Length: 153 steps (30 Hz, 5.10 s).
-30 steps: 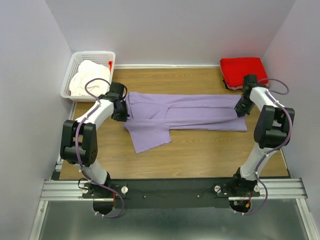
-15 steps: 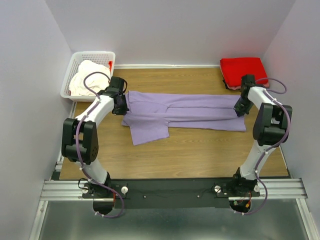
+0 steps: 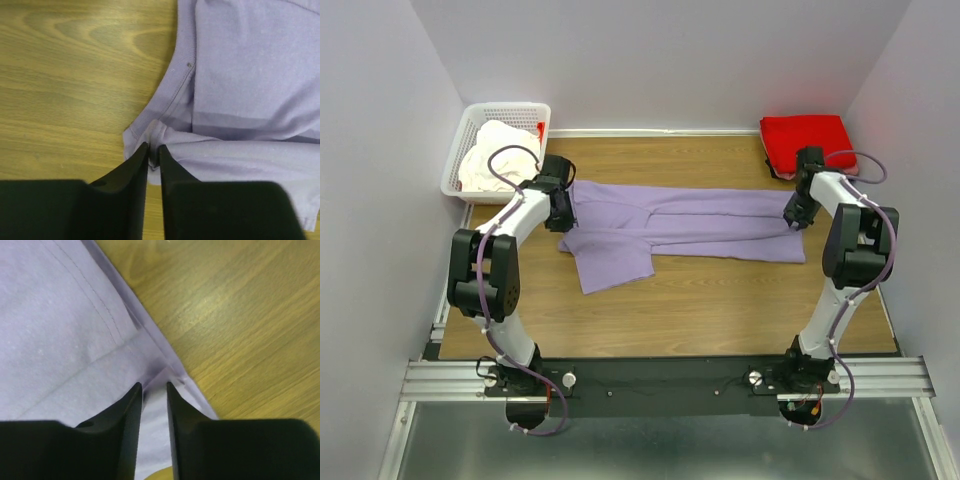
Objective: Fold and stack the t-shirts
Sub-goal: Fold the tshirt
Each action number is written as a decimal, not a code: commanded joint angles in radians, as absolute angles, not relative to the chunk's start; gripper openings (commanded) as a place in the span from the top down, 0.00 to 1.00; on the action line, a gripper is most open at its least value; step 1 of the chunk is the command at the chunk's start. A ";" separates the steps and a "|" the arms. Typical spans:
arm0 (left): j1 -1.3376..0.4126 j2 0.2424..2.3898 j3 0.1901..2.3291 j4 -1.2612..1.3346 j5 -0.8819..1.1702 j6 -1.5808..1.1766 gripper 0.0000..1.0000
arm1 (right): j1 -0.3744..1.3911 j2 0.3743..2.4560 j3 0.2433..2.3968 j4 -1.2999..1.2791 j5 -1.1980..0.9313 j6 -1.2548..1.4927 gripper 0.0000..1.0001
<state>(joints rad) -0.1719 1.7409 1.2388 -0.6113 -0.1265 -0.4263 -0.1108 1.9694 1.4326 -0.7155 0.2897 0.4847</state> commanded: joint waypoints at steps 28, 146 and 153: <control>-0.555 1.468 0.853 -0.445 -0.090 -0.630 0.42 | 0.115 1.344 1.019 -0.626 0.155 0.480 0.28; -0.278 1.721 1.097 -0.282 -0.163 -0.486 0.57 | -0.127 1.545 0.813 -0.247 0.103 0.669 0.36; -0.189 1.704 0.918 -0.272 -0.066 -0.525 0.59 | -0.235 1.545 0.718 -0.248 0.071 0.721 0.36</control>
<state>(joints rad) -0.2234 1.7229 1.0168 -0.2893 -0.1493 -0.4877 -0.1802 1.5352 0.7799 -0.2394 0.0959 0.6758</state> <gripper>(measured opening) 0.419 0.643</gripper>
